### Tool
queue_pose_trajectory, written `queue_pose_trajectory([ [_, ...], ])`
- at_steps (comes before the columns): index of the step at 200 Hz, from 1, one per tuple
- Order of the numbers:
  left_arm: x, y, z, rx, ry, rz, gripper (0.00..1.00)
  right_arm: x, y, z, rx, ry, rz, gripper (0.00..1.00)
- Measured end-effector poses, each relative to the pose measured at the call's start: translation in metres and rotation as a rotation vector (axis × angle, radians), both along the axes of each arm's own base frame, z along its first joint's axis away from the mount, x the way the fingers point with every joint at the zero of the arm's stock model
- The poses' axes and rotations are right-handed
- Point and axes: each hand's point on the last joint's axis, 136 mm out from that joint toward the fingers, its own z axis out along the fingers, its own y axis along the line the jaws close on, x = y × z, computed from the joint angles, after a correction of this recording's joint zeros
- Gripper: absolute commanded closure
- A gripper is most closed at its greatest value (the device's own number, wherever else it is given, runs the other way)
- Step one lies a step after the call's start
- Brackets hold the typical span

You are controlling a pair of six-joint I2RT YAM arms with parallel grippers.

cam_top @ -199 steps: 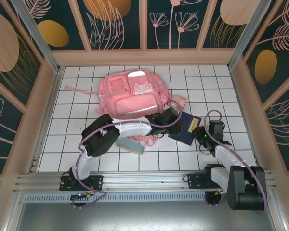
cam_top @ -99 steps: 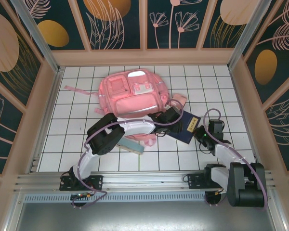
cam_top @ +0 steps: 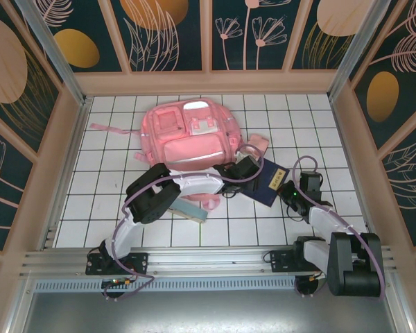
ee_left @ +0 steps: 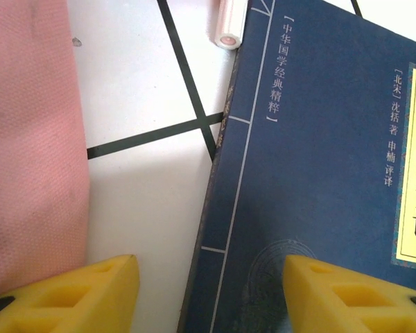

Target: Pack books, pencil case, and school supplies into a backpack

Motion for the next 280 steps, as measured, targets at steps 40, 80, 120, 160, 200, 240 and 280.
queue_pose_trajectory([
  [40, -0.001, -0.004, -0.002, -0.004, 0.022, -0.016, 0.41, 0.000, 0.001, 0.000, 0.002, -0.001, 0.002, 0.98],
  [80, -0.005, -0.015, 0.000, -0.097, 0.081, -0.078, 0.43, 0.003, 0.005, 0.000, 0.008, -0.005, 0.019, 0.99],
  [120, -0.008, -0.015, 0.006, -0.225, 0.129, -0.126, 0.45, 0.007, 0.005, 0.000, 0.004, -0.017, 0.018, 1.00],
  [160, -0.018, -0.014, 0.011, -0.342, 0.175, -0.156, 0.47, 0.010, 0.000, 0.000, -0.018, -0.027, -0.002, 1.00],
  [200, -0.040, -0.014, 0.016, -0.424, 0.262, -0.197, 0.47, 0.012, -0.006, 0.001, -0.044, -0.037, -0.026, 1.00],
  [240, -0.048, -0.018, 0.026, -0.495, 0.290, -0.217, 0.46, 0.014, -0.011, 0.001, -0.062, -0.044, -0.044, 1.00],
  [280, -0.043, -0.024, 0.037, -0.551, 0.284, -0.202, 0.45, 0.016, -0.014, 0.002, -0.075, -0.048, -0.057, 1.00],
])
